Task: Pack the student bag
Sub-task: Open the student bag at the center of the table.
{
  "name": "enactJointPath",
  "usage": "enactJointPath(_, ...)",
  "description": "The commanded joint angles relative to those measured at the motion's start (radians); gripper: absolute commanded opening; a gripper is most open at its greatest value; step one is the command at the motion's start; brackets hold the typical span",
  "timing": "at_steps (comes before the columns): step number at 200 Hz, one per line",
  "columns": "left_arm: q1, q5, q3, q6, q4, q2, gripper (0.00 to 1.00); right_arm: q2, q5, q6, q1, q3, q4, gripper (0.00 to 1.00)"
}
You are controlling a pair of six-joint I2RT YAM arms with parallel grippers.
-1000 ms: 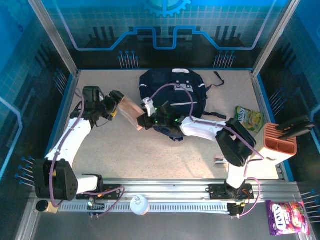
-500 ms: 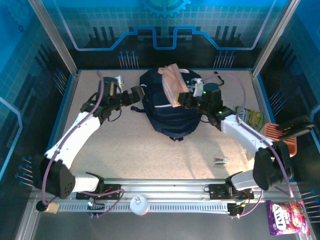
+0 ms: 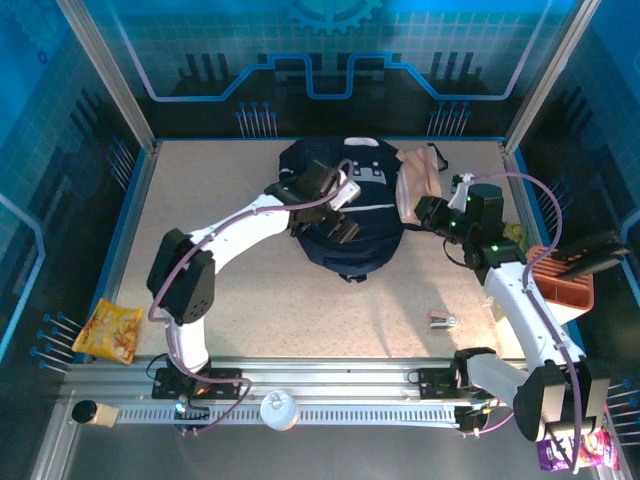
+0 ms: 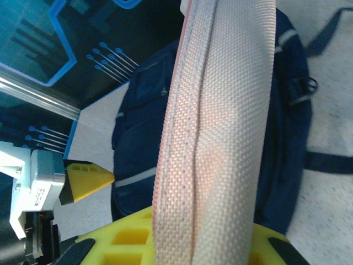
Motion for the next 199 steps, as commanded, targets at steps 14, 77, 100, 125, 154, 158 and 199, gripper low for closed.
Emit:
enactJointPath(14,-0.019,-0.035,0.169,0.271,-0.180,0.127,0.80,-0.039,-0.018,0.024,-0.031,-0.022,-0.041,0.09)
enactJointPath(77,-0.022,-0.051,0.363,0.349,-0.353,0.282,0.73,-0.052,-0.017,0.035,-0.038,-0.038,-0.023,0.09)
enactJointPath(100,-0.022,-0.083,0.386,0.339,-0.337,0.295,0.59,-0.048,-0.018,0.037,-0.039,-0.036,-0.023,0.09)
enactJointPath(125,-0.021,-0.102,0.450,0.286,-0.368,0.317,0.46,-0.058,-0.004,0.036,-0.041,-0.029,-0.041,0.09)
enactJointPath(154,-0.022,-0.077,0.479,0.226,-0.377,0.299,0.30,-0.083,0.027,0.024,-0.044,-0.006,-0.100,0.09)
enactJointPath(158,-0.021,-0.073,0.478,0.220,-0.373,0.294,0.27,-0.085,0.030,0.023,-0.044,0.000,-0.112,0.09)
enactJointPath(199,-0.014,-0.051,0.476,0.184,-0.326,0.254,0.02,-0.117,0.130,0.017,-0.046,0.081,-0.298,0.09)
